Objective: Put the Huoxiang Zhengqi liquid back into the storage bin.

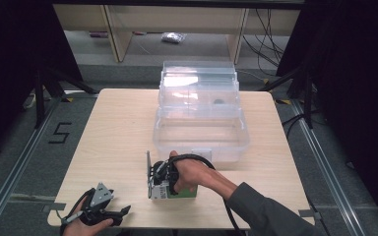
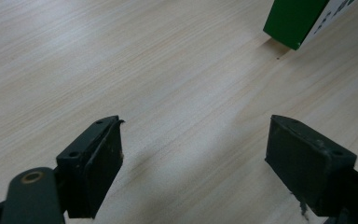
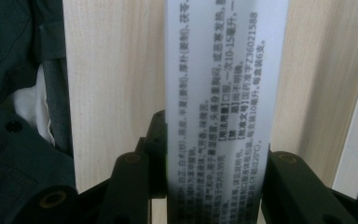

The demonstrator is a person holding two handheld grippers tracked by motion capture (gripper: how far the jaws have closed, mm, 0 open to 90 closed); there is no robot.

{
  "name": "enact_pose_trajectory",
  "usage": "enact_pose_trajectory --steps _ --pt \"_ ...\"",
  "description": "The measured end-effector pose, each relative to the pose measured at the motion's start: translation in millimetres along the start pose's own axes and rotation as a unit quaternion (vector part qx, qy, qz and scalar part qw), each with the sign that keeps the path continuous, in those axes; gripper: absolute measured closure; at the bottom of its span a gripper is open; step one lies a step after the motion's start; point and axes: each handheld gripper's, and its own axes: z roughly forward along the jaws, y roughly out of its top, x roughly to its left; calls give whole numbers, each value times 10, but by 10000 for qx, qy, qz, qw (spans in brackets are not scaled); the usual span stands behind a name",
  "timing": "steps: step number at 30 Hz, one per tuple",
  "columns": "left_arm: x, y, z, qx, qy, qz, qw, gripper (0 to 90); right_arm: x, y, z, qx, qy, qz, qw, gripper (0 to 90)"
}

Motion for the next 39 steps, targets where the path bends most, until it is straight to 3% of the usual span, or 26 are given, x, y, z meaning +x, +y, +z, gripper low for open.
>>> enact_pose_trajectory --steps 8,13,16,17,19,21,23,24,36,37,39 --pt "17 -1 -1 95 29 113 9999 180 -24 -146 -97 -14 -3 128 9999 649" --pt "11 -3 6 49 -10 52 10000 180 -44 -280 -233 17 -80 201 9998 649" --pt "32 0 -15 173 -5 178 9997 180 -62 -368 -295 15 -73 351 9994 649" --pt "15 -4 0 64 -9 60 10000 180 -62 -396 -310 43 -74 424 9991 649" --pt "32 0 -14 171 -4 182 9997 180 -78 -455 -335 -15 -51 437 9990 650" --pt "23 -3 3 129 31 108 9999 180 -111 -522 -349 -117 -38 354 9993 649" --pt "5 -7 14 28 -13 7 10000 180 -97 -565 -396 -55 -56 520 9986 650" --pt "36 2 -10 235 2 212 9995 180 -112 -607 -406 -120 -58 474 9988 649" --pt "36 -6 -1 204 -2 162 9997 180 -183 -943 -656 -167 -83 705 9973 650" --pt "35 -1 -6 243 1 162 9996 180 -182 -1007 -705 -144 -159 828 9963 650" --pt "33 -6 7 233 37 147 9996 180 -208 -1072 -743 -193 -200 742 9969 650"
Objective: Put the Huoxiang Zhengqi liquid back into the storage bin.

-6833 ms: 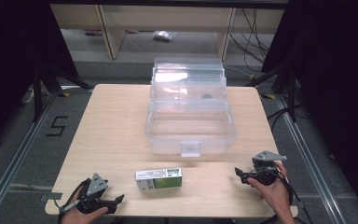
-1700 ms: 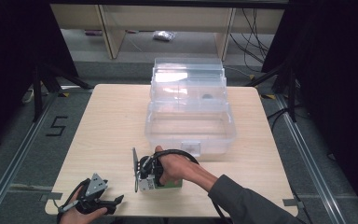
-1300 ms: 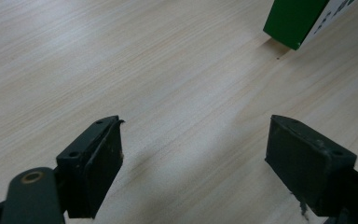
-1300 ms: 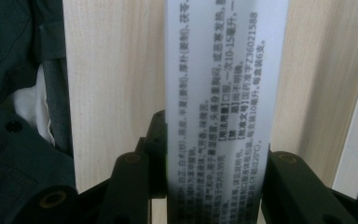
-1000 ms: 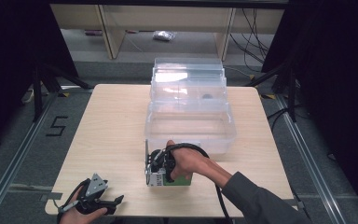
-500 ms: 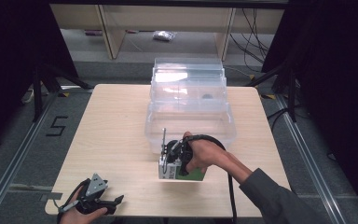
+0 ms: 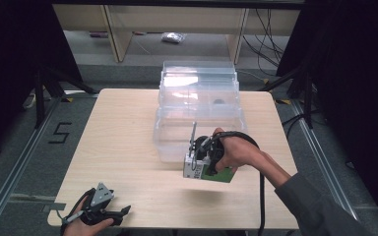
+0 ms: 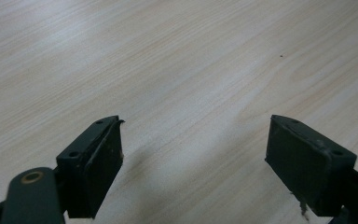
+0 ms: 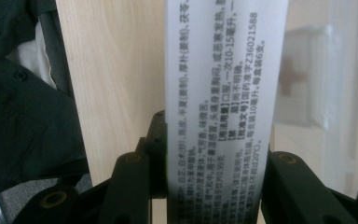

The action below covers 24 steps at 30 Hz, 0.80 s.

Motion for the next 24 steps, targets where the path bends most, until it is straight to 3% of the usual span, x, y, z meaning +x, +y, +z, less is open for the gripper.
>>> enact_pose_trajectory --steps 1,2,3,7,12,13,15,18,19,20,22,23,24 --pt "-4 -1 3 -25 5 -32 10000 180 3 -19 -41 93 -20 107 9999 650" --pt "-6 -1 5 -39 5 -56 10000 180 -26 -47 -44 -31 -40 22 10000 651" --pt "-6 -1 5 -36 5 -51 10000 180 -25 -74 -83 8 -49 161 9999 651" --pt "-1 -2 4 -6 -10 -31 10000 180 -89 -164 -152 -16 -73 73 9999 651" --pt "1 -1 2 -24 -2 -37 10000 180 -147 -250 -225 -45 -84 142 9999 651" --pt "-18 -2 13 -127 -35 -159 9998 180 -174 -267 -241 -68 -90 74 9999 651" --pt "-3 -1 5 -18 7 -33 10000 180 -191 -286 -268 -44 -122 139 9998 651" --pt "-3 0 4 -26 10 -37 10000 180 -228 -312 -283 -56 -157 137 9998 651" --pt "-17 -1 11 -126 -10 -147 9998 180 -265 -327 -310 -84 -186 163 9997 651" --pt "3 -1 -4 -3 -11 -7 10000 180 -271 -332 -322 -77 -188 184 9996 651" --pt "3 -2 0 -5 2 -17 10000 180 -317 -352 -351 -98 -192 61 9997 651" --pt "3 -1 -3 -1 0 -11 10000 180 -304 -352 -373 -48 -212 223 9995 652" --pt "3 -1 -3 -1 0 -11 10000 180 -327 -364 -394 -50 -208 227 9995 651"
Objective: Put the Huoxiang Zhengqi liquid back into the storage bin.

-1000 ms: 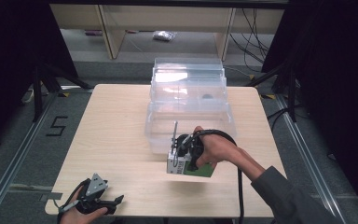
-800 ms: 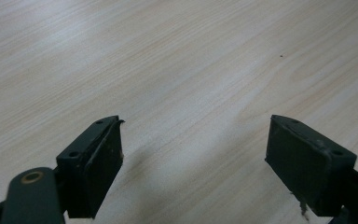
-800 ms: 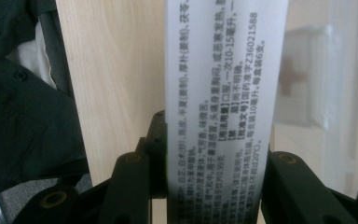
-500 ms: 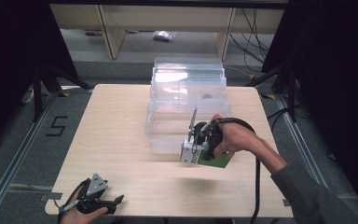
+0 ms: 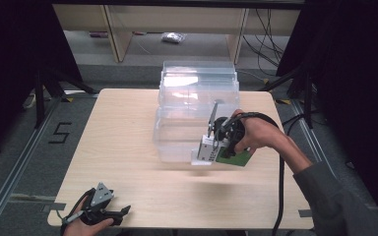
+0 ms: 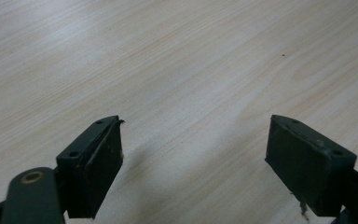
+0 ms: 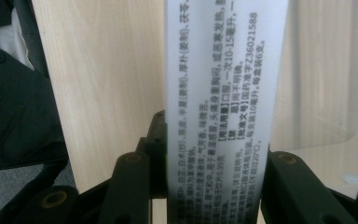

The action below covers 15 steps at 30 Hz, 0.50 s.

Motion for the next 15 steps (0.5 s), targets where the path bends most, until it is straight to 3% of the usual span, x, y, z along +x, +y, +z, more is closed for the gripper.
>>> enact_pose_trajectory --steps 3,4,6,7,8,9,14,15 --pt "-4 0 8 -21 14 -21 10000 180 -51 -4 -47 -54 -43 -110 9999 652" --pt "-4 0 8 -21 14 -21 10000 180 -64 -7 -71 17 -33 1 10000 651" --pt "1 4 -8 25 -25 29 10000 180 -118 -9 -90 -42 -105 -55 9999 651" --pt "-1 1 -5 -2 -24 4 10000 180 -118 -3 -114 52 -45 92 9999 652" --pt "-2 -3 4 -43 -1 -14 10000 180 -165 -3 -111 -19 -69 -97 9999 651" --pt "-2 0 2 -23 6 -26 10000 180 -168 0 -129 0 -67 51 10000 651" --pt "0 0 -3 -13 -25 1 10000 180 -257 10 -147 -87 -62 -5 9999 651" --pt "-16 -2 14 -161 22 -134 9998 180 -304 25 -164 -41 -97 35 9999 651"
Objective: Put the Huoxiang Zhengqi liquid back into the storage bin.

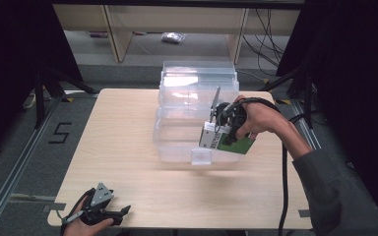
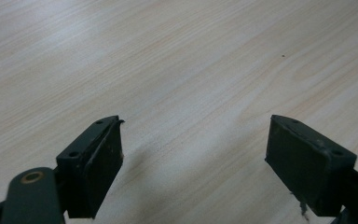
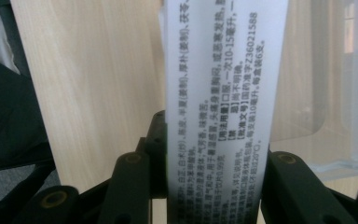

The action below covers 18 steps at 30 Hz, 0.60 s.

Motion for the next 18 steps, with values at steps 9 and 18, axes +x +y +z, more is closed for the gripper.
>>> enact_pose_trajectory --steps 9,18 --pt "18 7 -31 163 -49 131 9998 180 -216 50 3 -25 -3 -28 10000 652" --pt "14 4 -21 99 -50 141 9998 180 -377 64 122 117 -94 23 9999 652"
